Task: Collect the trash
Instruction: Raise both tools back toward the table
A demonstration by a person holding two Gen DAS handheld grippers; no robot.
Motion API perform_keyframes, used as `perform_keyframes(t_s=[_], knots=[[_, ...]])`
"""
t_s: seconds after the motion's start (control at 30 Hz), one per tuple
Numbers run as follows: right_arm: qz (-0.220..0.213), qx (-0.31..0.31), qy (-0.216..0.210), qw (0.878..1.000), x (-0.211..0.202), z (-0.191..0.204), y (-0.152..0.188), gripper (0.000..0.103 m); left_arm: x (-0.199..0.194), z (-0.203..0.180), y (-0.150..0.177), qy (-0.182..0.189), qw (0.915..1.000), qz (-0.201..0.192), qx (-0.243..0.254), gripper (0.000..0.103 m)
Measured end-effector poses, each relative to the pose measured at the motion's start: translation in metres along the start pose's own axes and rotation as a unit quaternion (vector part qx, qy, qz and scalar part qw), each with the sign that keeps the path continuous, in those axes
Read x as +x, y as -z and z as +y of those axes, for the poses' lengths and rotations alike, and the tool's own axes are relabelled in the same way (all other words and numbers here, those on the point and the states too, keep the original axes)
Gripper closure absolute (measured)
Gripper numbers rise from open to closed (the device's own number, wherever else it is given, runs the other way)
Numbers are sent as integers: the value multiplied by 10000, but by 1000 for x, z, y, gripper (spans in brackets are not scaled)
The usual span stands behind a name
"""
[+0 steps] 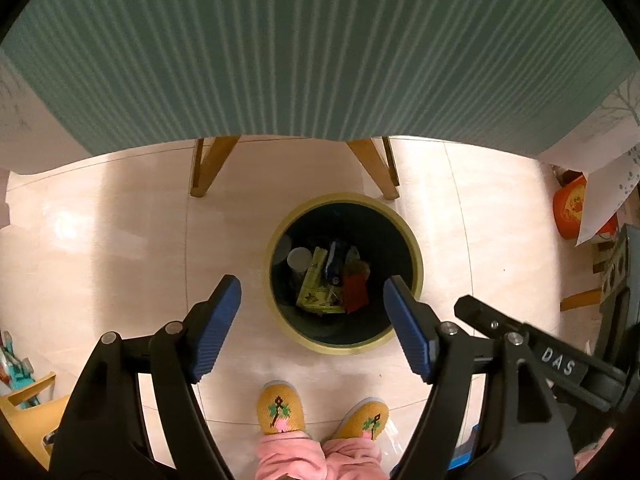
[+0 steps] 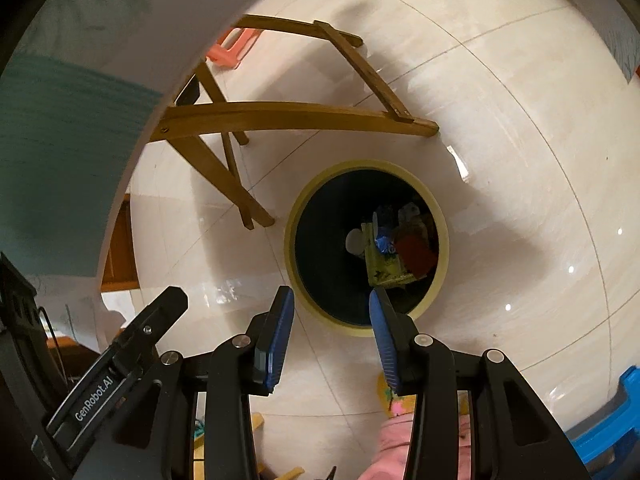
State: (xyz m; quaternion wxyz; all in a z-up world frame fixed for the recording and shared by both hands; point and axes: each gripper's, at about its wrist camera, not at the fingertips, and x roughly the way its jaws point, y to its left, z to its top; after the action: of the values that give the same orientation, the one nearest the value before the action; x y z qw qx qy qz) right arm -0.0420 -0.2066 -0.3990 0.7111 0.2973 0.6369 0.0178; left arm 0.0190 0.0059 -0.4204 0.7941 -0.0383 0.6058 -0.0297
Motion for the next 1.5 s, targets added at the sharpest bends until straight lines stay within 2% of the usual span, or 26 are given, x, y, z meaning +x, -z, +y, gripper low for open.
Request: perform_keyframes(t_s=[0.17, 0.4, 0.67, 0.87, 1.13, 1.3, 1.5], knots=[[-116, -115, -6, 9999, -20, 10, 3, 63, -17, -4, 0, -36, 10000, -40, 68, 31], [-312, -386, -22, 9988, -68, 37, 5, 63, -68, -18, 1, 11, 9998, -124, 156, 31], [-527, -1002, 135, 9935, -140, 81, 13, 63, -146, -25, -6, 67, 9994, -328, 77, 31], [-646, -1419, 89, 9877, -213, 115, 26, 63, -216, -29, -11, 100, 9987, -500, 23, 31], [-1114, -2276, 18, 9674, -321, 160, 45, 63, -323, -42, -11, 4, 9953, -955, 183, 31], [-1330, -2639, -130, 9553, -364, 177, 47, 63, -396, -49, -15, -178, 9888, -1445, 329, 31], [-1573, -2968, -225, 9416, -395, 198, 42, 63, -454, -47, -28, -243, 9824, -1843, 185, 31]])
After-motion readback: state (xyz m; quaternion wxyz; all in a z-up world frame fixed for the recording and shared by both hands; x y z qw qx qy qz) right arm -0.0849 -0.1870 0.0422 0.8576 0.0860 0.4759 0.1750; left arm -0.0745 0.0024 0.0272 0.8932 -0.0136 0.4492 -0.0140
